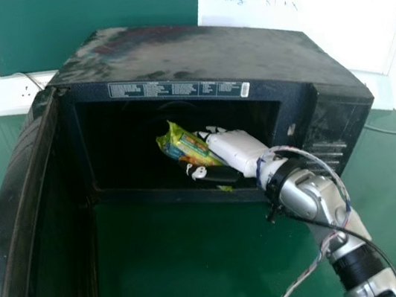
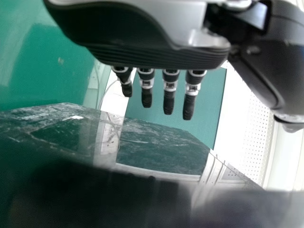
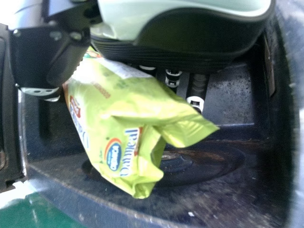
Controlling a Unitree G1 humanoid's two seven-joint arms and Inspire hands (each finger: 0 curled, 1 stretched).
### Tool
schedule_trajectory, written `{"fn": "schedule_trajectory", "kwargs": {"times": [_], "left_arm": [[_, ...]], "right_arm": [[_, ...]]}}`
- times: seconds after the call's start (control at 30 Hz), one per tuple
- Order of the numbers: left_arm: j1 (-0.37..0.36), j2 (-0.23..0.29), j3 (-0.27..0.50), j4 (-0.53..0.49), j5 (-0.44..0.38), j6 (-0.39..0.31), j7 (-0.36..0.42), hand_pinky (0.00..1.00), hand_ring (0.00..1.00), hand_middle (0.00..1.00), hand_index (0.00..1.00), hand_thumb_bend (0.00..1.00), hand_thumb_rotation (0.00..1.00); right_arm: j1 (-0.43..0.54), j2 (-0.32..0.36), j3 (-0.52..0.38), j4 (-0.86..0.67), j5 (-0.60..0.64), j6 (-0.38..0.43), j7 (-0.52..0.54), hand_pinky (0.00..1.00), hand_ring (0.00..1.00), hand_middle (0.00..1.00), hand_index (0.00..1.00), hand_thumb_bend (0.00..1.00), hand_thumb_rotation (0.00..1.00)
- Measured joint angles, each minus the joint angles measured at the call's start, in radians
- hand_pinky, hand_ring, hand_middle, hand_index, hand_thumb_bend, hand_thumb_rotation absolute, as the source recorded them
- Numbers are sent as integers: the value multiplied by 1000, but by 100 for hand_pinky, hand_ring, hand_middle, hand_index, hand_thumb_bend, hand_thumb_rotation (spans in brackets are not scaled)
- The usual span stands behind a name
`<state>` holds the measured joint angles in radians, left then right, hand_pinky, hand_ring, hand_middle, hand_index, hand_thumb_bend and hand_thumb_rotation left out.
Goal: Put biscuit inside oven
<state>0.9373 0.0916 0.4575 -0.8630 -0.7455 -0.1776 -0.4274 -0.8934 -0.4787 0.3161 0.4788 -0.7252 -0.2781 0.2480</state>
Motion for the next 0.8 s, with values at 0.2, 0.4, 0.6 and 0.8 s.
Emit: {"fn": "schedule_trajectory", "kwargs": {"times": [0.2,0.4,0.6,0.8], "left_arm": [[9,-1,-5,-5,-5,8,6,87,87,89,91,92,100],[21,0,-10,-13,-20,15,6,86,86,90,92,91,100],[22,2,-10,-13,-22,16,-3,85,86,89,91,89,100],[25,3,-10,-13,-23,17,-7,86,87,89,91,90,100]], "right_arm": [[-80,20,21,110,2,-11,-14,14,10,47,49,51,0],[-158,46,42,256,4,-10,-42,14,9,46,49,51,0],[-237,74,70,416,4,-18,-87,14,10,46,49,51,0],[-306,106,96,564,4,-30,-146,14,10,46,49,51,0]]}}
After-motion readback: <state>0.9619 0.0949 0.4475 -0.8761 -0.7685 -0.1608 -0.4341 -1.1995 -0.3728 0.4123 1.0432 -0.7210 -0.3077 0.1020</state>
